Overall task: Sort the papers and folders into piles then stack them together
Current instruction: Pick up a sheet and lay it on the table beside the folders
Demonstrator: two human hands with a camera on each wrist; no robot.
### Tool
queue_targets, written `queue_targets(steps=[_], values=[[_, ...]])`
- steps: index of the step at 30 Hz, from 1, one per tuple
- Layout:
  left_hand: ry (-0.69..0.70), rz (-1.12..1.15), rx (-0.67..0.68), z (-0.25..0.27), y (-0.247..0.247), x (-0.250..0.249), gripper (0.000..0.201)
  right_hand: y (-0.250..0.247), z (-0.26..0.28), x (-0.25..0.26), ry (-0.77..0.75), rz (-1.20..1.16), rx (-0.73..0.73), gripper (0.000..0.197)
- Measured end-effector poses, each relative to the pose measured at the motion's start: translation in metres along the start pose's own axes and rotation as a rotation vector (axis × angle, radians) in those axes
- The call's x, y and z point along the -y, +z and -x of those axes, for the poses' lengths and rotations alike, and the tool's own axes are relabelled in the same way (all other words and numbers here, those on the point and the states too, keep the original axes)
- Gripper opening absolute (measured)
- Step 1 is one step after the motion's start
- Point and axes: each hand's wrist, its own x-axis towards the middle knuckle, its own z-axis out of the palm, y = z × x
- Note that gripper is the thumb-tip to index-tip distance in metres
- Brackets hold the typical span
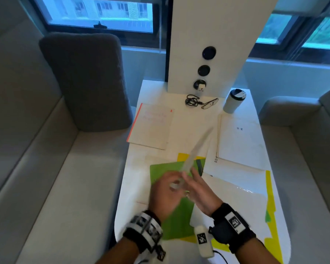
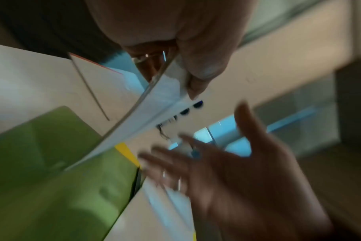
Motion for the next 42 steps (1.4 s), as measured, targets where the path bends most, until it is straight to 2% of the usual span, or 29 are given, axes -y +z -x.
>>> queue_targets(steps=[2, 3, 5, 7, 8, 10, 11, 12, 13, 14, 15, 17, 19, 22, 25, 26, 30, 31, 34, 38, 40, 42], values=[[0.172, -0.177, 0.210, 0.016, 0.016, 0.003, 0.049, -0.001, -0.006, 0.002, -0.093, 0.010, -0.163, 0.036], [0.190, -0.205, 0.288, 0.022, 0.020, 0.006, 0.062, -0.008, -0.007, -0.002, -0.120, 0.026, -0.252, 0.027], [0.118, -0.193, 0.314, 0.027, 0.021, 0.019, 0.067, -0.022, -0.006, -0.007, -0.137, 0.001, -0.309, 0.032], [-0.054, -0.160, 0.186, 0.028, 0.021, 0.037, 0.063, -0.031, -0.002, -0.006, -0.148, -0.011, -0.316, 0.036], [-0.188, -0.168, 0.088, 0.027, 0.020, 0.048, 0.065, -0.035, -0.001, -0.006, -0.154, -0.005, -0.320, 0.037], [-0.561, -0.114, -0.037, 0.020, 0.013, 0.068, 0.077, -0.039, 0.000, -0.003, -0.181, -0.004, -0.313, 0.037], [-0.747, 0.026, -0.036, 0.017, 0.009, 0.075, 0.086, -0.040, 0.000, -0.002, -0.199, -0.007, -0.304, 0.037], [-0.883, 0.259, -0.010, 0.015, 0.006, 0.079, 0.090, -0.041, -0.001, 0.000, -0.212, -0.009, -0.295, 0.038], [-0.966, 0.545, 0.030, 0.012, 0.003, 0.080, 0.084, -0.041, -0.003, 0.002, -0.216, -0.007, -0.287, 0.038], [-0.992, 0.827, 0.075, 0.010, 0.001, 0.081, 0.068, -0.039, -0.005, 0.004, -0.216, 0.001, -0.275, 0.038], [-0.967, 1.012, 0.091, 0.005, -0.001, 0.080, 0.051, -0.038, -0.008, 0.006, -0.212, 0.017, -0.260, 0.037], [-0.891, 1.096, 0.025, -0.009, -0.002, 0.084, 0.034, -0.034, -0.015, 0.010, -0.202, 0.078, -0.219, 0.034], [-0.836, 1.048, -0.068, -0.034, -0.003, 0.088, 0.021, -0.033, -0.022, 0.011, -0.178, 0.150, -0.163, 0.033], [-0.855, 0.911, -0.201, -0.083, -0.008, 0.100, 0.007, -0.046, -0.034, -0.001, -0.098, 0.235, -0.131, 0.035], [-0.874, 0.828, -0.302, -0.134, -0.014, 0.122, 0.023, -0.081, -0.039, -0.032, -0.027, 0.448, -0.148, 0.040], [-0.874, 0.835, -0.314, -0.149, -0.015, 0.131, 0.026, -0.097, -0.037, -0.045, -0.004, 0.526, -0.181, 0.040], [-0.882, 0.760, -0.346, -0.194, -0.017, 0.142, 0.008, -0.162, -0.009, -0.094, 0.128, 0.671, -0.410, 0.031], [-0.902, 0.706, -0.330, -0.203, -0.014, 0.144, 0.005, -0.181, -0.001, -0.105, 0.159, 0.698, -0.458, 0.037], [-0.968, 0.515, -0.330, -0.220, -0.010, 0.159, 0.020, -0.237, 0.019, -0.137, 0.256, 0.779, -0.550, 0.060], [-1.028, 0.307, -0.312, -0.225, -0.004, 0.162, 0.025, -0.277, 0.038, -0.146, 0.332, 0.883, -0.670, 0.042], [-1.061, 0.216, -0.292, -0.220, -0.002, 0.158, 0.027, -0.281, 0.045, -0.137, 0.334, 0.847, -0.804, 0.051], [-0.997, -0.011, -0.220, -0.211, 0.004, 0.161, 0.040, -0.282, 0.047, -0.123, 0.361, 0.790, -0.924, 0.064]])
